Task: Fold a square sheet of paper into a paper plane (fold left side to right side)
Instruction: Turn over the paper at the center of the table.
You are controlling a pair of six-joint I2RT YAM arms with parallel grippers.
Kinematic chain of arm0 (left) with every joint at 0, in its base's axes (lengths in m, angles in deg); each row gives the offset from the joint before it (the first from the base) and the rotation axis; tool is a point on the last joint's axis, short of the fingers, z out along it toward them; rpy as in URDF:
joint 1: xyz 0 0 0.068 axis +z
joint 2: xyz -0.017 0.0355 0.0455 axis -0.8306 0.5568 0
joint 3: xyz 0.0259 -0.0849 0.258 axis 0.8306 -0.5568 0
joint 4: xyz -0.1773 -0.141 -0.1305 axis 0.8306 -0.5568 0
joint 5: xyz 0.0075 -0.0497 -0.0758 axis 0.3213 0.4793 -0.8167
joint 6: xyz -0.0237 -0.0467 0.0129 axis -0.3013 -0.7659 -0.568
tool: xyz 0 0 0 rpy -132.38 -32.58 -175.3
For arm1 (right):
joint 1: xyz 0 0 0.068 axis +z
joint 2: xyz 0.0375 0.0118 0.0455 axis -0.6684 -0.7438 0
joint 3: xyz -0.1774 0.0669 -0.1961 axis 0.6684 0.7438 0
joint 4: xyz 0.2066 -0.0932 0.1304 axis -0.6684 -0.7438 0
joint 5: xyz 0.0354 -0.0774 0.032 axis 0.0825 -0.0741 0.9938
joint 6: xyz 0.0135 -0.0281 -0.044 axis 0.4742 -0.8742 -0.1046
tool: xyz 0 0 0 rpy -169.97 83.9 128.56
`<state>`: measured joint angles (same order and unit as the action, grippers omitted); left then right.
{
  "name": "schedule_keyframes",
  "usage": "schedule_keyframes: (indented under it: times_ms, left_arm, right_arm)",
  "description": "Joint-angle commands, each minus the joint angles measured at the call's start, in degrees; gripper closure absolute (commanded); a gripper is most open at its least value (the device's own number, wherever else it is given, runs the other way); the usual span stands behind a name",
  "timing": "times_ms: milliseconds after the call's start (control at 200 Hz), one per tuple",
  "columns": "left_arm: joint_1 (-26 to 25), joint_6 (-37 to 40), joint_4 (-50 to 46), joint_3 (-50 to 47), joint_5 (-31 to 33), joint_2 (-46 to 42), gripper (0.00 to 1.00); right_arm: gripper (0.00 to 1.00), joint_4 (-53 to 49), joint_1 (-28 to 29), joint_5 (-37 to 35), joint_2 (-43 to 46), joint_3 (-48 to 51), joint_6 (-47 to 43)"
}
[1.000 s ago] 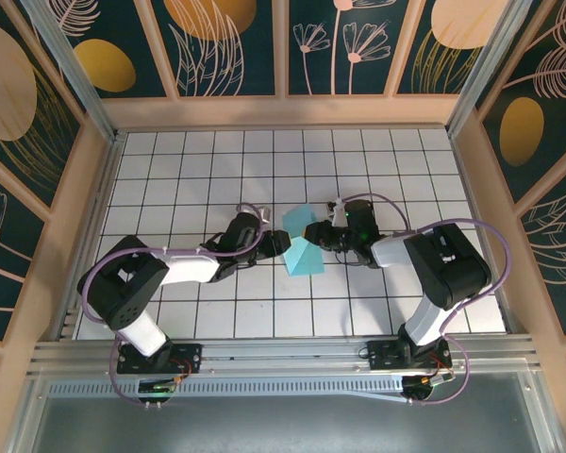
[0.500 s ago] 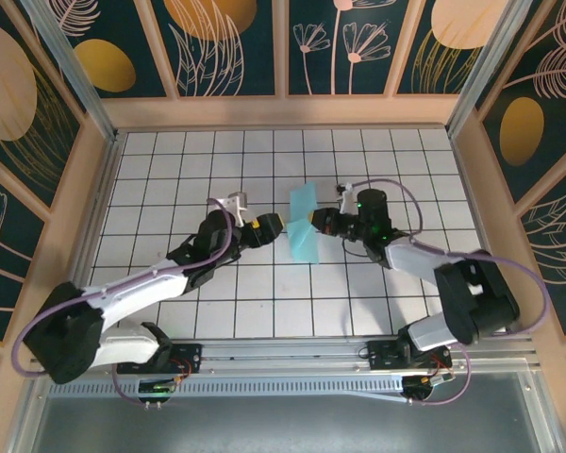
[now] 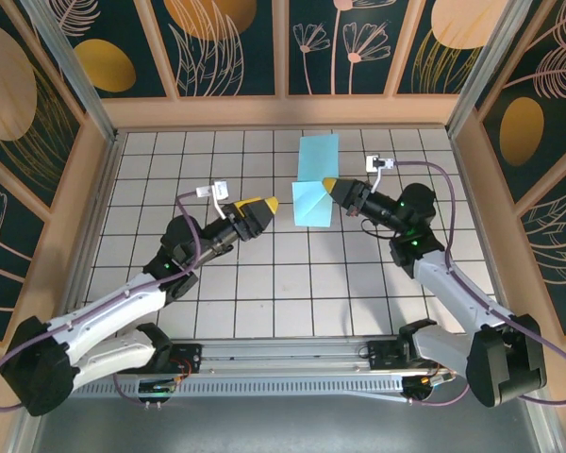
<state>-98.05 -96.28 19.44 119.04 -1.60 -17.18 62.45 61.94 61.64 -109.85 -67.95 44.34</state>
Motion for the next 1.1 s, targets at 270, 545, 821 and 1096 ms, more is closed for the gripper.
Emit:
schedule_keyframes:
  times_ms: [270,545,821,1096]
  left_arm:
    - [0.13,-6.99,16.77,5.31,-12.45,10.16,0.08]
    - [0.12,-6.74,14.60,4.69,-9.74,8.88,0.51]
    - [0.14,-6.03,11.88,4.63,-7.52,8.60,0.82]
    - [0.09,-0.91,-0.88,6.14,-3.19,5.80,1.00]
  right_arm:
    - [1.00,5.56,5.16,0.80,-1.50,-3.91,3.66]
    - [1.00,3.56,5.06,-0.78,-1.37,-3.11,2.57]
    - [0.93,3.34,4.96,-0.84,-1.24,-2.36,2.50]
    - [0.68,-8.06,3.02,-4.12,2.19,-2.03,-3.37]
